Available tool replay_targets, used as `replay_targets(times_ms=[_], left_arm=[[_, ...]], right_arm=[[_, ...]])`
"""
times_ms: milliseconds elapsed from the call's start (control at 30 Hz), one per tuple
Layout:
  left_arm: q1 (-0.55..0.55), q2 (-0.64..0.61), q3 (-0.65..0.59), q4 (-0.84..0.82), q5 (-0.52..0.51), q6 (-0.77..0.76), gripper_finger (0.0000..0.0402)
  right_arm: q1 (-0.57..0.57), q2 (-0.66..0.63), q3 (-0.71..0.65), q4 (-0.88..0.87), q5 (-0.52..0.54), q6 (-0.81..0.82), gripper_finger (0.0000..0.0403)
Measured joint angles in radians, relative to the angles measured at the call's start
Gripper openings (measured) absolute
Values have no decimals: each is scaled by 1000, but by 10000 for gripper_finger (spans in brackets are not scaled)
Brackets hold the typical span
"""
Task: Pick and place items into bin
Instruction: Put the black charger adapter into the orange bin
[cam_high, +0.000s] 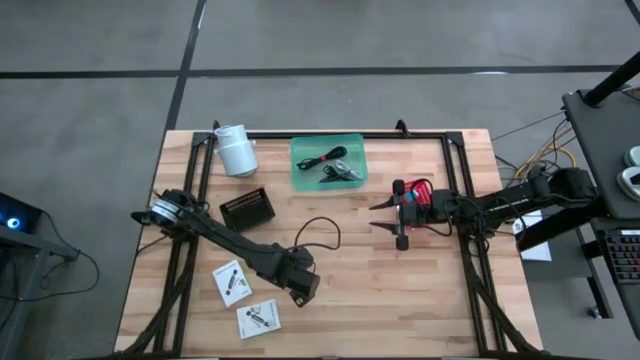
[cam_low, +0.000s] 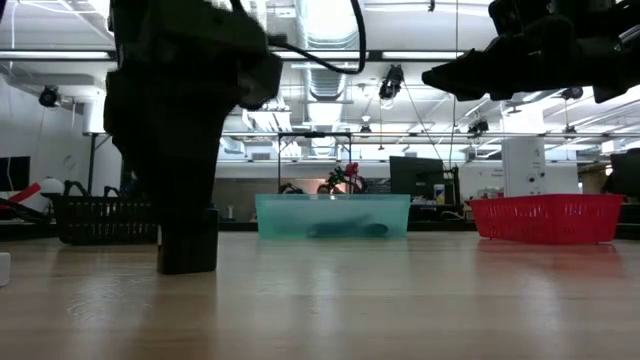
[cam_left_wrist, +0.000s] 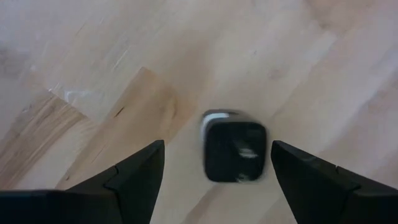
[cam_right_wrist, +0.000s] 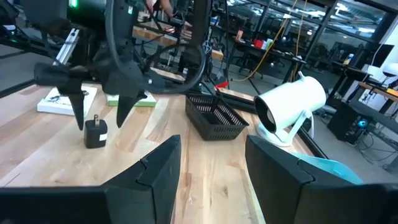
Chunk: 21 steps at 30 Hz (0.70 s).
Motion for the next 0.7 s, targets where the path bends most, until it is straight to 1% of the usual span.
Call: replay_targets(times_ms=[333,567,700], left_arm=[[10,48,-5,10,5,-1,276],[13,46,-5,10,7,66,276],[14,45,-5,14,7,73,276]], right_arm=[[0,1,0,-13,1,-1,166],[0,1,0,-14,1,-3,166],[0,1,0,-14,1,-3,166]])
